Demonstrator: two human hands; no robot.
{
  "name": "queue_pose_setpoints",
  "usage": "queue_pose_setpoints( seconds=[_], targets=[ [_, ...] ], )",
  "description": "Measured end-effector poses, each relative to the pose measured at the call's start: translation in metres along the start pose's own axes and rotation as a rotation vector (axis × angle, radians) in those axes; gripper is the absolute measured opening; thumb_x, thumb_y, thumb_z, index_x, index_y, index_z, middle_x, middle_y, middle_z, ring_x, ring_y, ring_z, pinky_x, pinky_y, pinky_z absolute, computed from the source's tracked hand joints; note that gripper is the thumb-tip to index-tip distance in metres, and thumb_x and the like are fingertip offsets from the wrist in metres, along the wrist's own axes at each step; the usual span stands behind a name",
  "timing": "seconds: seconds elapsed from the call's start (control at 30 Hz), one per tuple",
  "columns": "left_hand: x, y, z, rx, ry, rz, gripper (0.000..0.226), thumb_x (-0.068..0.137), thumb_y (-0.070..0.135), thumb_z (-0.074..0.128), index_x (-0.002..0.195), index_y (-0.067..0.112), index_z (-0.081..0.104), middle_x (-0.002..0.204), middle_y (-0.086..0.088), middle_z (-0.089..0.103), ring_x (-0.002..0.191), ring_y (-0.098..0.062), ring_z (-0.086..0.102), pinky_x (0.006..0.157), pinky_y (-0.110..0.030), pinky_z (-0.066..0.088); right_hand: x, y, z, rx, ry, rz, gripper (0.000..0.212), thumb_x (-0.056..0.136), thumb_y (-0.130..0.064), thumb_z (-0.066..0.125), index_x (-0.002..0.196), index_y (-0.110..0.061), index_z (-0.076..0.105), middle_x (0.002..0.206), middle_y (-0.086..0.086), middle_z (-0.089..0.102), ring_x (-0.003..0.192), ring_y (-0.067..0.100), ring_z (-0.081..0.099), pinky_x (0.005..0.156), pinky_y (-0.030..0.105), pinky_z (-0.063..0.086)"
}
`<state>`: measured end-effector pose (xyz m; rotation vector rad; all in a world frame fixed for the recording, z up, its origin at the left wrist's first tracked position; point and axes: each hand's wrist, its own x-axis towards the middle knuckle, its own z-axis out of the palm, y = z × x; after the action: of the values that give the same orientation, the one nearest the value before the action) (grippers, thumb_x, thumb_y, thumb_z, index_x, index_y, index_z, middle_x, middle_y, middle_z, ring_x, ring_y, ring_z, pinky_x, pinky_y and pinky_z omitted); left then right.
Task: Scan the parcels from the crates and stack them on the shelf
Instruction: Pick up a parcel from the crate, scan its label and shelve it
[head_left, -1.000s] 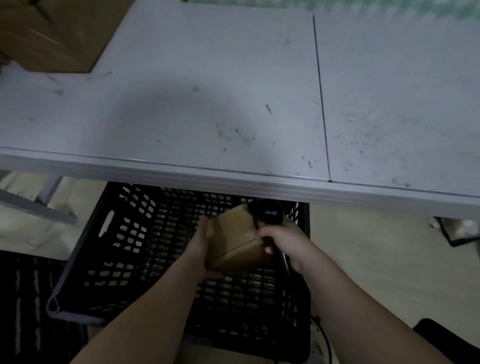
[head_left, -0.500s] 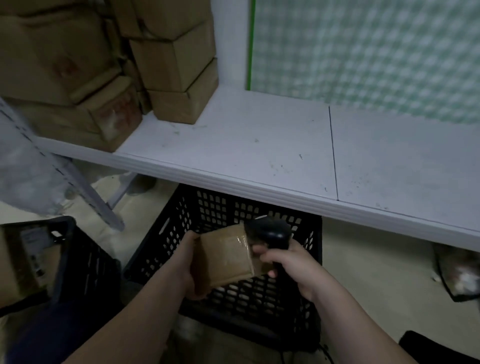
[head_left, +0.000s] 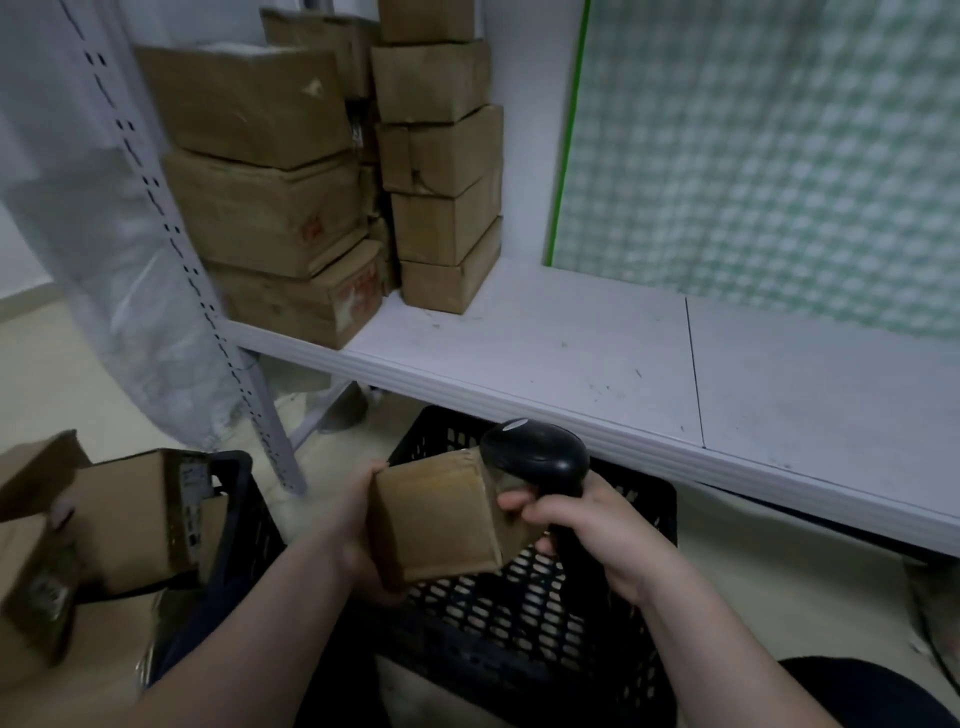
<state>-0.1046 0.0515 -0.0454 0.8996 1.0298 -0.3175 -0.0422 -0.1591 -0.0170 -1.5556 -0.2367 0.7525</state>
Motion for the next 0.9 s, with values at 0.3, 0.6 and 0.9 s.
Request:
queue_pose_setpoints(
  seconds=[0.3,0.6,0.9],
  targets=[
    [-0.047,0.008,-0.026,-0.017,-0.294,0.351,0.041,0.081,0.041,0.047,0.104,0.015,0.068,0.093,-0.015,0.069,0.085,-0.03,0.061,0.082,-0.042,0.044,-0.019,-0.041,0.004,0.124,0.025,-0.097,0.016,0.086,-0.002,0.062,0.097,-0.012,0.067,0.101,0.009,0.074,0.079,0.013,0.067,0.059,0.023,0.048],
    [-0.079,0.031,-0.017,0.049,-0.261,0.663,0.037,0.07,0.025,0.066,0.107,0.021,0.063,0.082,-0.004,0.071,0.076,-0.023,0.065,0.074,-0.041,0.05,-0.034,-0.102,0.005,-0.012,0.168,-0.251,0.011,0.09,-0.02,0.064,0.096,-0.011,0.062,0.079,0.006,0.068,0.053,0.014,0.05,0.048,0.024,0.042],
    [-0.068,0.032,-0.007,-0.035,-0.164,0.796,0.089,0.064,0.022,0.077,0.145,0.019,0.041,0.131,-0.015,0.059,0.084,-0.02,0.065,0.048,-0.026,0.05,-0.035,-0.128,0.01,0.124,0.093,-0.071,0.025,0.091,-0.032,0.06,0.084,-0.009,0.057,0.072,0.01,0.065,0.049,0.015,0.05,0.048,0.026,0.044]
  ],
)
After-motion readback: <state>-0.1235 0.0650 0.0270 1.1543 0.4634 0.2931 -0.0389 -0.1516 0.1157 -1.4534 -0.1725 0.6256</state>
